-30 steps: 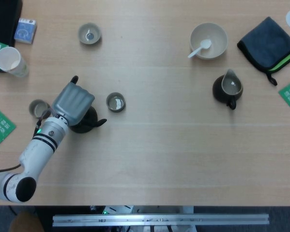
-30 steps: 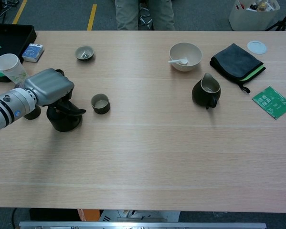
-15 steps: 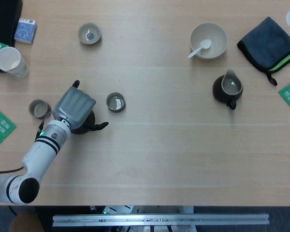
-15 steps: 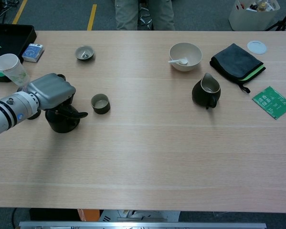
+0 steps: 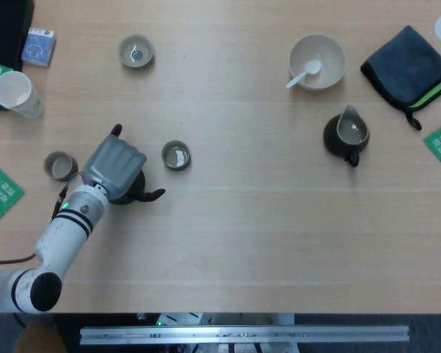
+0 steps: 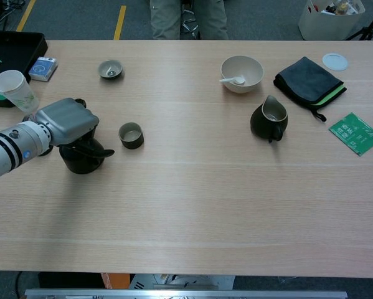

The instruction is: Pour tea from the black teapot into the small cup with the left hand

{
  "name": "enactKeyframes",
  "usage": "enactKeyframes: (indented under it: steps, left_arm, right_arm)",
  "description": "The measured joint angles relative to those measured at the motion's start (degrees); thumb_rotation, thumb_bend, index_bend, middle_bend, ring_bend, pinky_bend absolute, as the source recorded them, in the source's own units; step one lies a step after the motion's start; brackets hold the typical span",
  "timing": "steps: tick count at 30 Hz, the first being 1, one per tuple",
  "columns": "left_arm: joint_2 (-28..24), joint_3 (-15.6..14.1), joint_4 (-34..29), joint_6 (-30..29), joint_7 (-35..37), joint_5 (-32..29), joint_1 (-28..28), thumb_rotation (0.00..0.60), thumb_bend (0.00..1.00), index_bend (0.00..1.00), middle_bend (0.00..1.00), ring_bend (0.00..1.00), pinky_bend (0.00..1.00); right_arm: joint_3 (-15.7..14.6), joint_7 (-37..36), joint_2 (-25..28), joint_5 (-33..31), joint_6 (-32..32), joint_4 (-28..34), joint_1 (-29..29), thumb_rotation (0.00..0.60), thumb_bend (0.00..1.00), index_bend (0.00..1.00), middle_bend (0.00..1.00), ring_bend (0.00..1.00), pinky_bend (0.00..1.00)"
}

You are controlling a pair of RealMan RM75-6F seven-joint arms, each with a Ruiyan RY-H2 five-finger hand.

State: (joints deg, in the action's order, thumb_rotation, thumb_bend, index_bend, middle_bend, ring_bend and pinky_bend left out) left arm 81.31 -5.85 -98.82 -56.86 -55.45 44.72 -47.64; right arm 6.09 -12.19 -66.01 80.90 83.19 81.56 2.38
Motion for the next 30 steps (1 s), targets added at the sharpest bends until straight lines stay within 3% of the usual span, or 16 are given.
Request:
enactKeyframes:
  steps: [8,21,30]
  left_arm:
    - [0.0,-0.4,-0.3,-0.3,0.7,0.6,-0.2,0.0,0.16,0.85,1.0,0.83,0.14]
    - [0.0,-0.8,-0.6,-1.1,1.1,1.2,-0.4,0.0,0.16,0.78,0.91,0.76,0.14]
    - [-0.8,-0.9,-2.5,-1.9,-0.6,-0.5,-1.1,0.0,0.16,0.8,0.95,0.79,0.14]
  right_arm:
    - [0.0,-0.2,-0.1,0.0,0.1,-0.2,-0.1,0.6,0.01,0.18,0.2,0.13,0.14]
    - [0.0,-0.1,-0.1,-0.1,-0.1,-0.2,-0.1,0.6,0.01,0.18,0.2,0.13,0.14]
    - [0.2,-0.1,-0.1,-0.3,0.1,0.0,-0.3,0.6,0.01,0.18,0.2,0.13,0.14]
